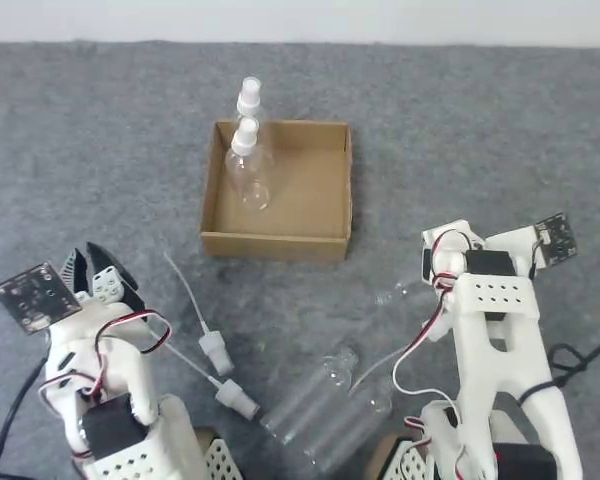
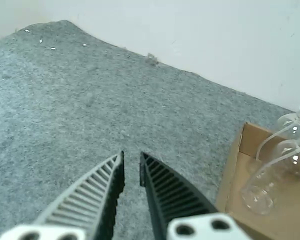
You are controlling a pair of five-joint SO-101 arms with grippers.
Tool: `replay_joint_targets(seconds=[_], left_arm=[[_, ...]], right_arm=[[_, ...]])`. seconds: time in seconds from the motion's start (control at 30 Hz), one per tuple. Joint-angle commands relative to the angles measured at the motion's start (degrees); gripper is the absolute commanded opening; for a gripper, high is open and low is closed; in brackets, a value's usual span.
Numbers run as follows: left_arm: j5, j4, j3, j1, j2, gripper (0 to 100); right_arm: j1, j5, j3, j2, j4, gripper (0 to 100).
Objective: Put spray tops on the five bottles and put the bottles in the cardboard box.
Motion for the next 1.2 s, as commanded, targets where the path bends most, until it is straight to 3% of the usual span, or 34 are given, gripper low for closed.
replay_joint_targets(seconds=[0.0,0.1,0.5,0.87,0.97,1.1,1.17], left_arm=[[0.2,-2.0,-0.7,-0.3,-1.2,5],[0.2,-2.1,-0.7,-0.3,-1.2,5],[0.2,-2.2,-0.7,-0.3,-1.2,5],[0.2,-2.2,-0.7,-0.3,-1.2,5],[0.2,-2.2,-0.7,-0.3,-1.2,5],[0.2,-2.2,-0.7,-0.3,-1.2,5],[0.2,-2.2,-0.6,-0.3,-1.2,5]], right_arm=[[0.7,7.8,-0.8,-3.0,-0.7,25.7],[0.6,9.4,-1.3,-3.0,1.7,25.7],[0.6,10.4,-20.6,-2.9,29.6,25.6],[0.6,27.2,-29.4,-2.4,44.7,25.5],[-0.5,31.3,-29.3,-2.3,44.6,19.5],[-0.9,37.4,-29.3,-2.3,42.3,1.6],[-0.9,38.9,-29.1,-2.3,40.3,1.6]])
